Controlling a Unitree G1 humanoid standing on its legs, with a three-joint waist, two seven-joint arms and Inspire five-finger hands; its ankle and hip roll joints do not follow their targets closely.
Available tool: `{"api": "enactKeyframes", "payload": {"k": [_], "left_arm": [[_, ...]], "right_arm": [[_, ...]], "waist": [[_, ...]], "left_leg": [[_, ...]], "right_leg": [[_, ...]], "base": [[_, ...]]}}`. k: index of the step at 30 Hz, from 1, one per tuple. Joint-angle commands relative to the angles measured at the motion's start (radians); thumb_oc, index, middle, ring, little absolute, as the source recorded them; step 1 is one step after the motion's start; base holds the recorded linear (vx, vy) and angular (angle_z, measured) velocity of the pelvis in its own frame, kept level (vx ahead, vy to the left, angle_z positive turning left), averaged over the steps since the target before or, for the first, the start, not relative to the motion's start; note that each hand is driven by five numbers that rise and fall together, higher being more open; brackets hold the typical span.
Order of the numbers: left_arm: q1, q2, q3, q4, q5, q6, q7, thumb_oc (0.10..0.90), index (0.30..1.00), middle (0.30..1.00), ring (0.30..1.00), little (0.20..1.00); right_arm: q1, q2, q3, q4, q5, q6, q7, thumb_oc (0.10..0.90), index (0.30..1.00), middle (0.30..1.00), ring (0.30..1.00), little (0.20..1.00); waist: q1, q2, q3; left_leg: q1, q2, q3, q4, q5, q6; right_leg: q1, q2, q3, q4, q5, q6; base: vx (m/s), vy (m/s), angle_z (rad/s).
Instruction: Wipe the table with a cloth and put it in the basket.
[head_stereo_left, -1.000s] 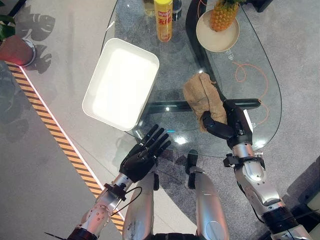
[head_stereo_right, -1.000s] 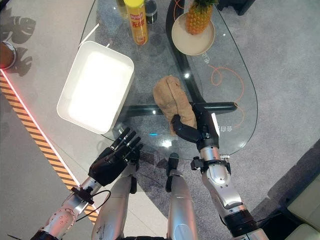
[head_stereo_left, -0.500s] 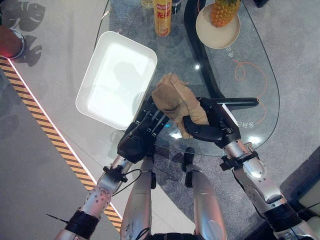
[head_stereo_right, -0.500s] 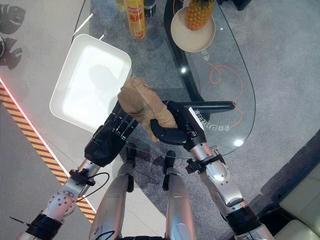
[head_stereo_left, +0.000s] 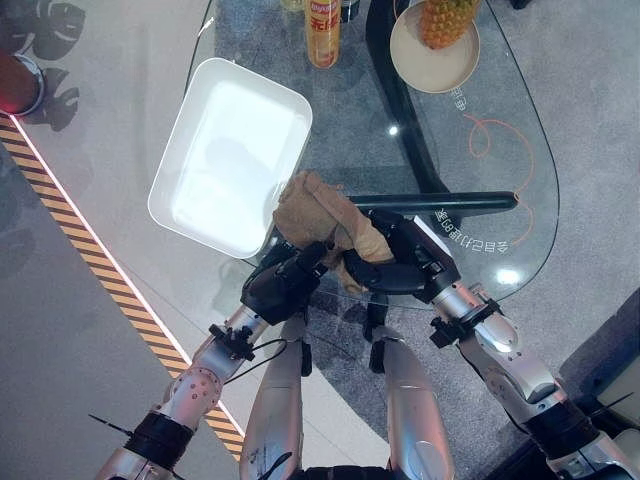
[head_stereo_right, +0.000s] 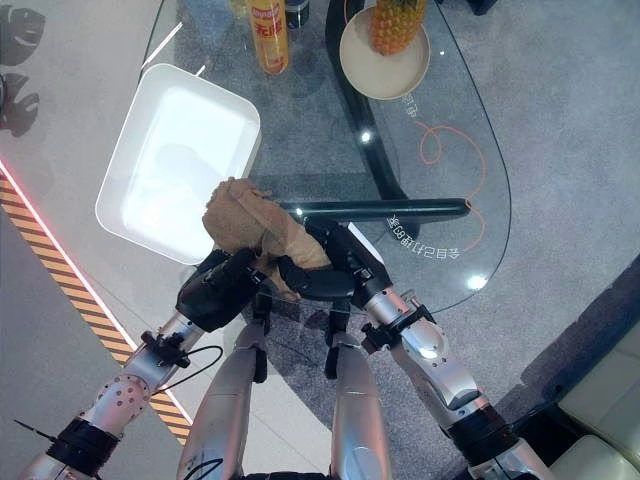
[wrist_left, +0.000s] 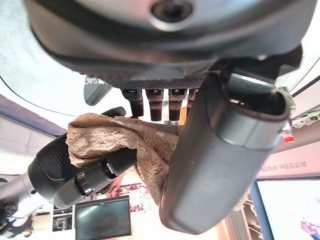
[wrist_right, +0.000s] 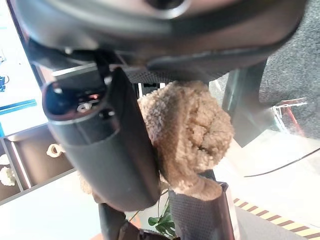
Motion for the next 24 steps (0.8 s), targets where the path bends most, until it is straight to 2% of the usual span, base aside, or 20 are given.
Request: {"api": "enactKeyframes", "payload": {"k": [1, 5, 10, 14, 18, 24], "left_arm": [[-0.006, 0.002, -0.036, -0.187, 0.022, -0.015, -0.079, 0.8, 0.9, 0.9, 0.9, 0.9], [-0.016, 0.015, -0.06, -0.209, 0.049, -0.041, -0.099, 0.8, 0.9, 0.9, 0.9, 0.9], [-0.014, 0.018, -0.081, -0.224, 0.061, -0.052, -0.12, 0.8, 0.9, 0.9, 0.9, 0.9], [-0.012, 0.021, -0.078, -0.219, 0.044, -0.075, -0.127, 0.8, 0.9, 0.9, 0.9, 0.9], [-0.019, 0.014, -0.063, -0.213, 0.007, -0.155, -0.135, 0.8, 0.9, 0.9, 0.9, 0.9], [-0.022, -0.016, -0.021, -0.218, -0.022, -0.204, -0.158, 0.8, 0.9, 0.9, 0.9, 0.9]], "right_arm": [[-0.083, -0.021, 0.03, -0.226, -0.066, -0.063, -0.034, 0.1, 0.3, 0.3, 0.3, 0.2], [-0.094, -0.046, 0.057, -0.207, -0.193, -0.028, -0.12, 0.1, 0.3, 0.3, 0.3, 0.2], [-0.101, -0.063, 0.076, -0.199, -0.212, -0.015, -0.16, 0.1, 0.3, 0.3, 0.3, 0.2], [-0.109, -0.07, 0.083, -0.185, -0.223, 0.006, -0.151, 0.1, 0.3, 0.3, 0.3, 0.2], [-0.117, -0.079, 0.097, -0.178, -0.22, 0.047, -0.136, 0.1, 0.3, 0.3, 0.3, 0.2], [-0.112, -0.075, 0.093, -0.168, -0.224, 0.075, -0.119, 0.1, 0.3, 0.3, 0.3, 0.2]], "waist": [[-0.011, -0.006, -0.028], [-0.012, 0.0, -0.028], [-0.01, 0.003, -0.028], [-0.007, 0.005, -0.028], [-0.004, 0.006, -0.028], [0.0, 0.001, -0.028]], "left_leg": [[-0.006, -0.06, 0.099, 0.167, -0.17, 0.029], [-0.011, -0.062, 0.101, 0.163, -0.167, 0.03], [-0.017, -0.064, 0.101, 0.161, -0.164, 0.03], [-0.019, -0.066, 0.1, 0.163, -0.166, 0.029], [-0.023, -0.065, 0.103, 0.163, -0.166, 0.029], [-0.027, -0.064, 0.101, 0.161, -0.161, 0.026]], "right_leg": [[0.005, 0.04, -0.037, -0.098, 0.103, 0.019], [-0.004, 0.039, -0.036, -0.097, 0.104, 0.018], [-0.01, 0.036, -0.04, -0.097, 0.105, 0.018], [-0.013, 0.033, -0.042, -0.093, 0.103, 0.018], [-0.019, 0.029, -0.049, -0.09, 0.101, 0.016], [-0.023, 0.031, -0.053, -0.085, 0.097, 0.012]], "base": [[0.01, 0.029, -0.03], [0.0, 0.021, -0.03], [0.0, 0.0, 0.0], [0.0, 0.0, 0.0], [0.0, 0.0, 0.0], [0.0, 0.0, 0.0]]}}
